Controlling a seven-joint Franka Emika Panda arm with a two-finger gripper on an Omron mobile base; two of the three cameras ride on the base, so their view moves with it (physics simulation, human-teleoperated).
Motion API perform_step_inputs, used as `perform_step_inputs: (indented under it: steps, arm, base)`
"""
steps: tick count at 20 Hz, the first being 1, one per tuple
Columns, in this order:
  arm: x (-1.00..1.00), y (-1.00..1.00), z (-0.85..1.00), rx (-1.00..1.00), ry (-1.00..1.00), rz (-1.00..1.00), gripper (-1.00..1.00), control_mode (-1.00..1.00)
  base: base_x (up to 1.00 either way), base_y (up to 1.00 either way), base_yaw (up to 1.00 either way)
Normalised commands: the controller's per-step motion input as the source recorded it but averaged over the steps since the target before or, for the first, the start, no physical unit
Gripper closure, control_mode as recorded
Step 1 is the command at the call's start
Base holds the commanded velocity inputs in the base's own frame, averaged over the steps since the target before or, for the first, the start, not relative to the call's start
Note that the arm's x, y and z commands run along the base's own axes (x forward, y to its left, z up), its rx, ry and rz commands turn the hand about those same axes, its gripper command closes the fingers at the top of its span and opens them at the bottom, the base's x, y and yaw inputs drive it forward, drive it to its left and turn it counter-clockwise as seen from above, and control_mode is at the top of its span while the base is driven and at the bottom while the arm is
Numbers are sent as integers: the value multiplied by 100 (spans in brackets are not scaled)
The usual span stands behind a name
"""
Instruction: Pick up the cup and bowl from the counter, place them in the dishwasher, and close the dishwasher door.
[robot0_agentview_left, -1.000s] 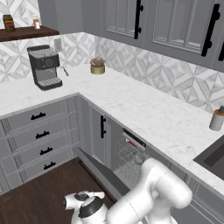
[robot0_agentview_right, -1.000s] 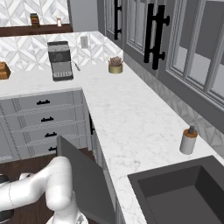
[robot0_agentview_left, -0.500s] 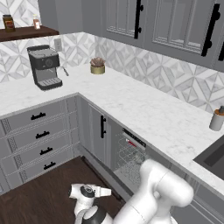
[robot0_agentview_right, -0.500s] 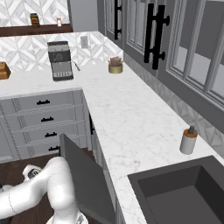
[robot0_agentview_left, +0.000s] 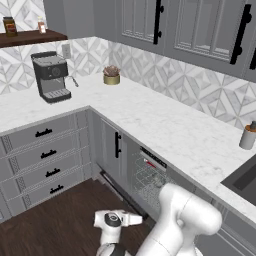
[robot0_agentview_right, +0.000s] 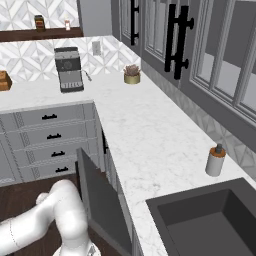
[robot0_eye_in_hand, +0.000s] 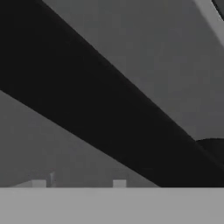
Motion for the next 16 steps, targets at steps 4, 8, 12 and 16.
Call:
perform_step_inputs:
  steps: [4, 8, 12, 16]
  arm:
    - [82, -96, 4, -49, -11, -24, -100, -100]
    - [100, -76, 30, -48, -11, -20, -100, -100]
    - [100, -62, 49, -46, -13, -17, -100, -100]
    - [100, -78, 47, -38, -7, -16, -100, -100]
  base:
    - [0, 0, 0]
    - [0, 0, 0]
    - [0, 0, 0]
    - [0, 0, 0]
